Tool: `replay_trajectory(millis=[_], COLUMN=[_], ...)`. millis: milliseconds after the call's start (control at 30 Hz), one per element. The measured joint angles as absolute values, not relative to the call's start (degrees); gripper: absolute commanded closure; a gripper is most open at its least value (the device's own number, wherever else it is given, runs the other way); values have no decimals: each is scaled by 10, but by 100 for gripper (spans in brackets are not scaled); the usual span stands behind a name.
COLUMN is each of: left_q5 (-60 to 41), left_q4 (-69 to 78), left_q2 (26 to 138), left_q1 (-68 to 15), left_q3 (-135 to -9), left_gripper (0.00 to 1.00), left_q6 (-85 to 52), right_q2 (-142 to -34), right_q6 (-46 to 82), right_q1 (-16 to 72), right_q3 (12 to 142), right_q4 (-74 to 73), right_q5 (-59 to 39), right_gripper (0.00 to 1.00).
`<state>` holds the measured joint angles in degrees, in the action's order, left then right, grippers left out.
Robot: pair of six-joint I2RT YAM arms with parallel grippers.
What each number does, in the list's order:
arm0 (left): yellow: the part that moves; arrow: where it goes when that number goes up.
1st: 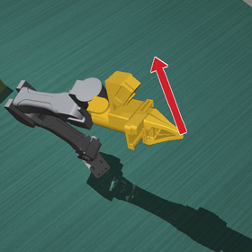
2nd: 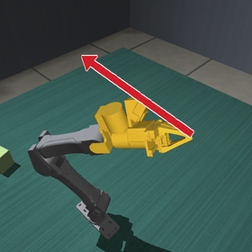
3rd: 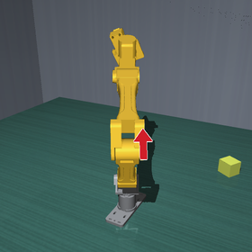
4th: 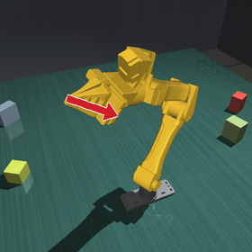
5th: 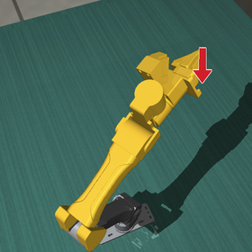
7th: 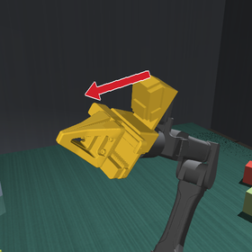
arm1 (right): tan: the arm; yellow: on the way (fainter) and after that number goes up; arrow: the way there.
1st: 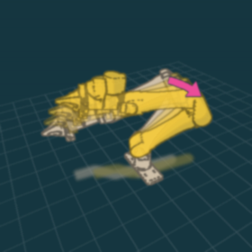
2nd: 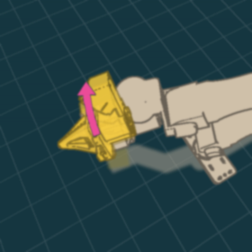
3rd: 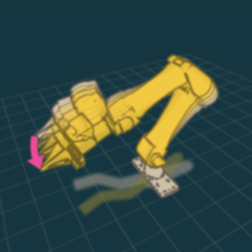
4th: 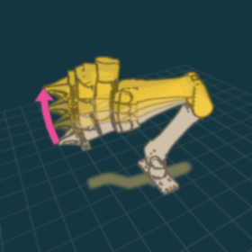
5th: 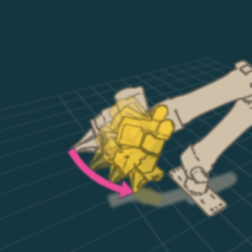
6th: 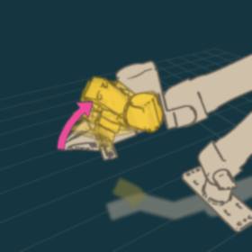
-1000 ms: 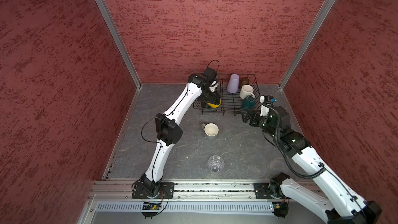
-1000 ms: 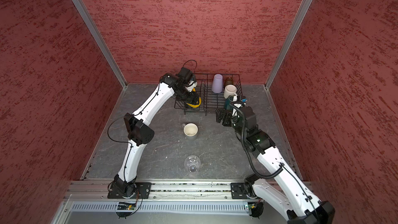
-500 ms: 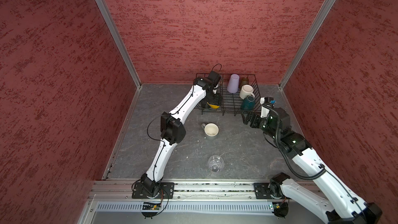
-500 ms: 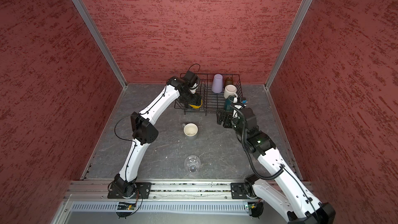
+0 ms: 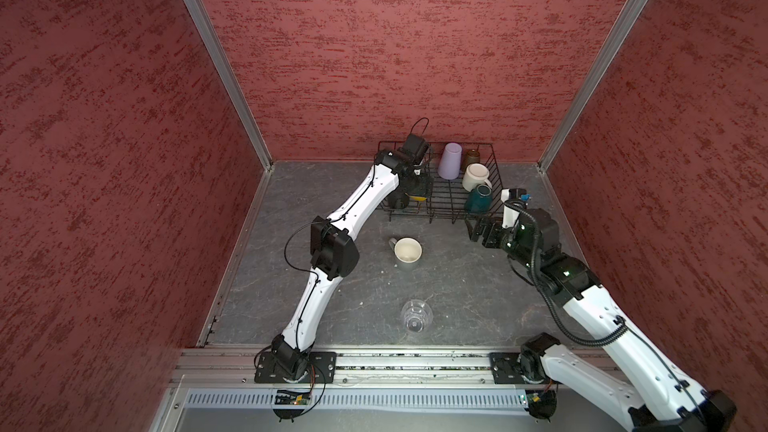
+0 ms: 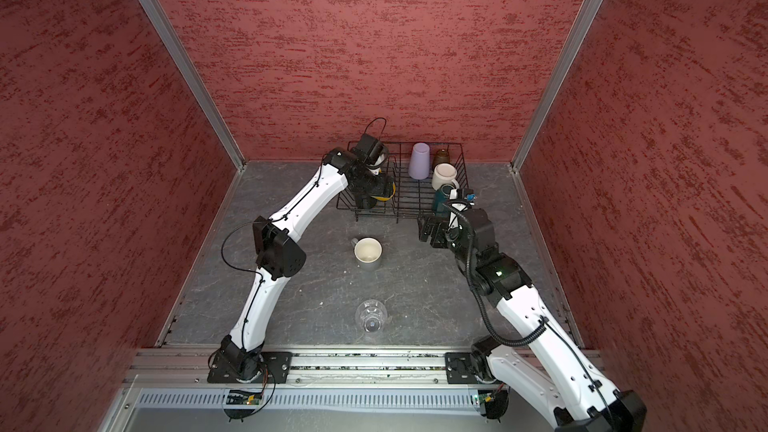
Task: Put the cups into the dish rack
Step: 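Lower the yellow mug upright into the rack beside the black mug with the left gripper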
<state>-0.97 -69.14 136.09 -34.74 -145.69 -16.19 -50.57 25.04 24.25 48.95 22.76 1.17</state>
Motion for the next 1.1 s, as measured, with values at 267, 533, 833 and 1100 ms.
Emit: replay_trajectory(millis=[267, 533, 833, 1100], left_q5=[-6, 5, 9, 10], left_q4=[-673, -667, -663, -660], left_q2=[1397, 1419, 1439, 1443], left_q1=[-349, -354, -355, -358], left_q3=[-1457, -1457, -1457, -1457], left_gripper=[100, 100, 100, 53], left_q6=[-163, -163, -160, -160], right_q2=[-505, -505, -505, -505], right_q6=[251, 251, 254, 257], right_q1=[243, 242, 241, 241], right_q3=[489, 489, 485, 479], right_q4=[227, 227, 227, 227], right_q5=[11, 5, 2, 2], right_gripper=[1, 1, 1, 1])
